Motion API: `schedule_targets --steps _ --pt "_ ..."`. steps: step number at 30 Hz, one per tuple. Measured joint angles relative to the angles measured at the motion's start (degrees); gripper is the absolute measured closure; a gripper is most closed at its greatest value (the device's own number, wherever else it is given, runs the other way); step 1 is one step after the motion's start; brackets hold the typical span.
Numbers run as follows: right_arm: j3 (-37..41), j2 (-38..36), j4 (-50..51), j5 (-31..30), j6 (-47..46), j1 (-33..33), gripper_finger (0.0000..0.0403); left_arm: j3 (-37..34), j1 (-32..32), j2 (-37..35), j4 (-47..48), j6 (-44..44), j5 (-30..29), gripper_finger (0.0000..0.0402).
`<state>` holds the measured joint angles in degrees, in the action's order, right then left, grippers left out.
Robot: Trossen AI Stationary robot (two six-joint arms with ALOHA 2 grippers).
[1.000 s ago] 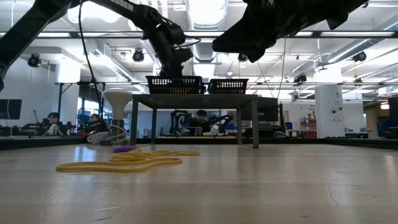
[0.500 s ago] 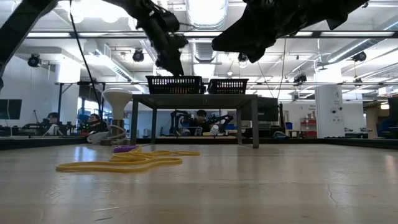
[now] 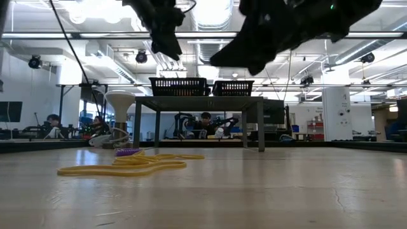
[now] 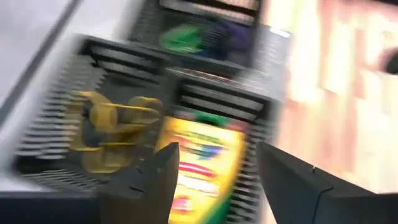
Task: Pick & Place Office Desk Supplies
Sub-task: Put the yellow rubber band into the top left black bin on the shelf
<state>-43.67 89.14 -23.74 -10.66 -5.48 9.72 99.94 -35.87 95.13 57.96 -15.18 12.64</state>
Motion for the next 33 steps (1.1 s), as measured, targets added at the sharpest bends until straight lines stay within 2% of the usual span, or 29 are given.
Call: schedule_targets --steps 3,7,12,17,21,24,28,33 --pt "-0.1 5.4 -3.3 0.0 -0.5 0.0 0.0339 -13.7 6.8 -8.0 -9.2 3.1 -0.1 0.0201" --pt "-0.1 11.0 -5.2 0.2 -3.4 -0.2 0.0339 -34.8 18.5 -18.9 -28.0 9.7 -3.6 0.0213" --pt "-0.1 14.4 -5.2 2.5 -7.5 -2.4 0.0325 -57.7 35.0 -28.7 -51.3 15.2 -16.3 0.022" --pt "-2.1 17.9 -5.8 6.5 -6.9 -4.8 0.0283 -74.5 49.7 -31.3 -72.9 18.6 -29.8 0.022" --pt "-5.9 22.5 -5.6 6.7 -3.7 -5.8 0.0251 -82.9 56.7 -30.9 -84.9 22.4 -39.0 0.022" --pt "-9.5 25.9 -5.0 7.4 -1.4 -6.3 0.0237 -86.0 58.7 -30.9 -87.1 27.6 -44.0 0.022" --pt "-14.7 29.0 0.2 10.4 0.7 -6.8 0.0237 -87.9 58.6 -30.9 -86.9 32.8 -45.5 0.022" --pt "-20.8 30.4 12.9 10.7 2.8 -7.4 0.0261 -87.7 58.4 -30.9 -86.9 33.0 -45.7 0.022"
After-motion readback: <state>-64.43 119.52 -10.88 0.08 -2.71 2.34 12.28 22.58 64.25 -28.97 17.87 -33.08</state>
